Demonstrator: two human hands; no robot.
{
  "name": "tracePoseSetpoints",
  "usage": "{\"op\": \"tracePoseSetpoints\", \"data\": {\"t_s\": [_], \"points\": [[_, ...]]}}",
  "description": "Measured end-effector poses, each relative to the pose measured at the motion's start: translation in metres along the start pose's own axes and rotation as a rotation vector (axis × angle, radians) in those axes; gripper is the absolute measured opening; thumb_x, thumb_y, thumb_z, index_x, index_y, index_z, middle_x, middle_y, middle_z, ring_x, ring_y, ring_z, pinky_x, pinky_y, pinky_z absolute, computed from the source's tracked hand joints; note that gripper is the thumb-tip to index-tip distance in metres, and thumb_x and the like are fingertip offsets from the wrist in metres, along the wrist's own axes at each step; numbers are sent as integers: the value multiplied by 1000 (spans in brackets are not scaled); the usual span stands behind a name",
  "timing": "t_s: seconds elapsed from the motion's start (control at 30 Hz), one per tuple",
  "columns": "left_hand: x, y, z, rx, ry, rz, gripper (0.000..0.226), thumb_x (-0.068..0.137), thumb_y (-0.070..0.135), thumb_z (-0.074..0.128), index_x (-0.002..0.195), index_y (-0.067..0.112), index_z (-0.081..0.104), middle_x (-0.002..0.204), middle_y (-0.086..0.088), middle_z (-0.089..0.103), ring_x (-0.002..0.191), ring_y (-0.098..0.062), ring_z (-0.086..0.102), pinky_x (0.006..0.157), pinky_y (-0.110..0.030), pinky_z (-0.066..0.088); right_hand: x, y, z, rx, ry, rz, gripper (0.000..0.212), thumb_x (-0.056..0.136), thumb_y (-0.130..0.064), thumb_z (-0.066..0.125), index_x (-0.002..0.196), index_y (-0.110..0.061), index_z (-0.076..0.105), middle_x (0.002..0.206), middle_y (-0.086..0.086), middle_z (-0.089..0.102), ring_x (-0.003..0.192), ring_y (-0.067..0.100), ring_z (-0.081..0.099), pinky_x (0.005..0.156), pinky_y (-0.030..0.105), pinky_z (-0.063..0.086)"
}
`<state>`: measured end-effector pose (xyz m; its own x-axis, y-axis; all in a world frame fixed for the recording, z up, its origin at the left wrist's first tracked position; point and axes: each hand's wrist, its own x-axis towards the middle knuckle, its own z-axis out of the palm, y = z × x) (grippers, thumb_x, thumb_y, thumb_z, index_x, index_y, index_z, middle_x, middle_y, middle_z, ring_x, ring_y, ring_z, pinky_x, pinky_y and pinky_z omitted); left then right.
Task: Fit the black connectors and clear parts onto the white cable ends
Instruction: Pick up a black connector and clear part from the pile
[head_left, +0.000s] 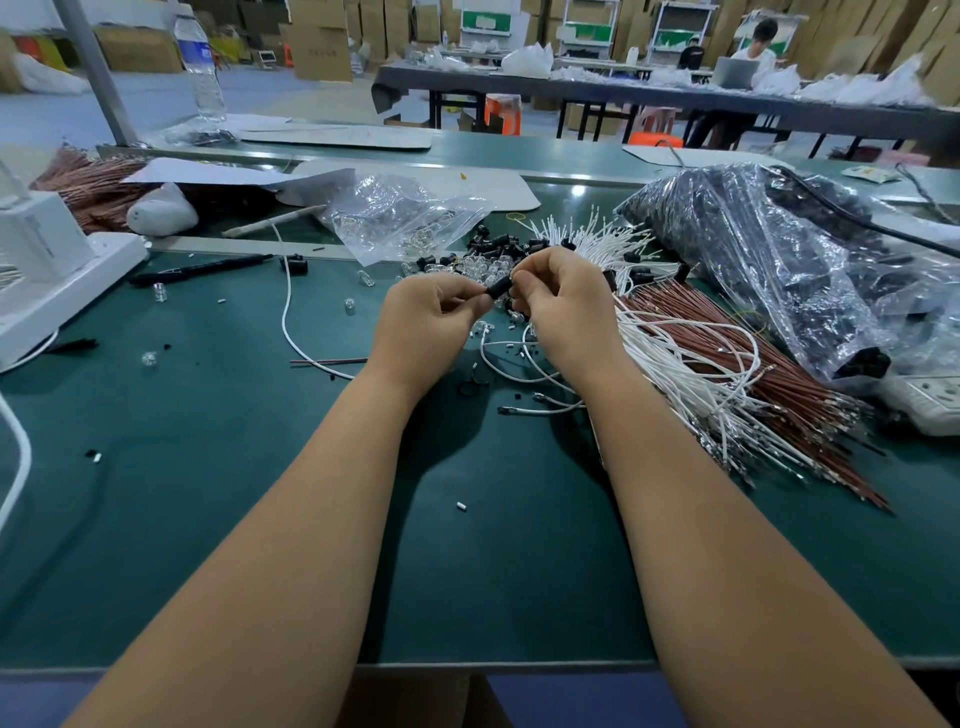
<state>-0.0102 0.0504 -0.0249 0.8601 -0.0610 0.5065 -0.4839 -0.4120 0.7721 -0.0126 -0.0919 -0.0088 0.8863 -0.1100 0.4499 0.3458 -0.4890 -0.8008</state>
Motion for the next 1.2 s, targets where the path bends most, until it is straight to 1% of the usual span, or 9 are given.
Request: {"op": "tracePoseSetpoints", "data": {"t_s": [0.1, 0.2, 0.43, 0.53, 0.73, 0.87, 1.0, 1.13, 1.2], "points": [[0, -1, 1, 1, -17, -38, 10, 88, 11, 66, 81, 3, 70, 57, -2, 52, 52, -10, 39, 53, -21, 33, 0, 1, 0, 4, -7, 5, 9, 93, -7, 60, 87, -13, 63, 80, 6, 68, 79, 26, 67, 80, 44, 55], [2, -3, 2, 28, -27, -45, 13, 88, 12, 65, 80, 2, 67, 60, -2, 52, 56, -13, 41, 56, -25, 34, 0, 3, 1, -22, -11, 2, 9, 93, -9, 60, 88, -14, 65, 79, 5, 69, 76, 22, 67, 78, 42, 56], [3, -4, 2, 61, 47, -30, 13, 86, 14, 67, 76, 6, 64, 55, 7, 50, 53, -7, 41, 55, -24, 35, -3, 2, 5, -107, 4, -66, 6, 85, -11, 64, 85, -16, 68, 69, -11, 62, 65, 8, 60, 68, 26, 52], [3, -2, 2, 78, 64, -38, 11, 86, 14, 65, 77, 8, 65, 56, 10, 50, 52, -4, 43, 55, -20, 36, -3, 3, 9, -135, -5, -86, 2, 84, -14, 69, 85, -13, 68, 69, -9, 62, 66, 9, 58, 68, 26, 50], [6, 3, 0, 3, 25, -92, 12, 90, 11, 61, 84, 3, 67, 70, -9, 64, 64, -19, 55, 68, -38, 51, -4, 3, 10, -63, 49, -117, 4, 85, -15, 70, 88, -13, 69, 71, -7, 64, 68, 10, 61, 71, 31, 53], [6, 6, -1, -57, -14, -131, 12, 91, 12, 63, 86, 2, 67, 76, -17, 67, 64, -18, 53, 62, -31, 47, -3, 3, 11, -15, 55, -95, 6, 85, -22, 72, 86, -16, 69, 70, -12, 62, 65, 6, 58, 67, 25, 50], [7, 8, -3, -67, -69, -126, 8, 91, 9, 62, 91, 3, 67, 73, -14, 61, 65, -17, 49, 62, -27, 40, -1, 3, 9, -41, 74, -97, 7, 85, -23, 72, 83, -19, 67, 68, -14, 61, 62, 4, 56, 65, 26, 49], [8, 6, -5, -39, -166, -99, 12, 91, 5, 58, 97, 6, 68, 70, -14, 53, 64, -20, 41, 62, -30, 34, 1, 4, 5, -100, 42, -95, 14, 87, -27, 70, 94, -15, 69, 72, -8, 62, 69, 13, 59, 69, 35, 51], [9, 4, -5, -28, -121, -102, 13, 92, 6, 57, 98, 8, 69, 68, -13, 52, 60, -18, 41, 57, -25, 33, 1, 4, 7, -147, 27, -103, 21, 90, -30, 65, 105, -15, 68, 76, -7, 62, 73, 15, 59, 71, 33, 49]]}}
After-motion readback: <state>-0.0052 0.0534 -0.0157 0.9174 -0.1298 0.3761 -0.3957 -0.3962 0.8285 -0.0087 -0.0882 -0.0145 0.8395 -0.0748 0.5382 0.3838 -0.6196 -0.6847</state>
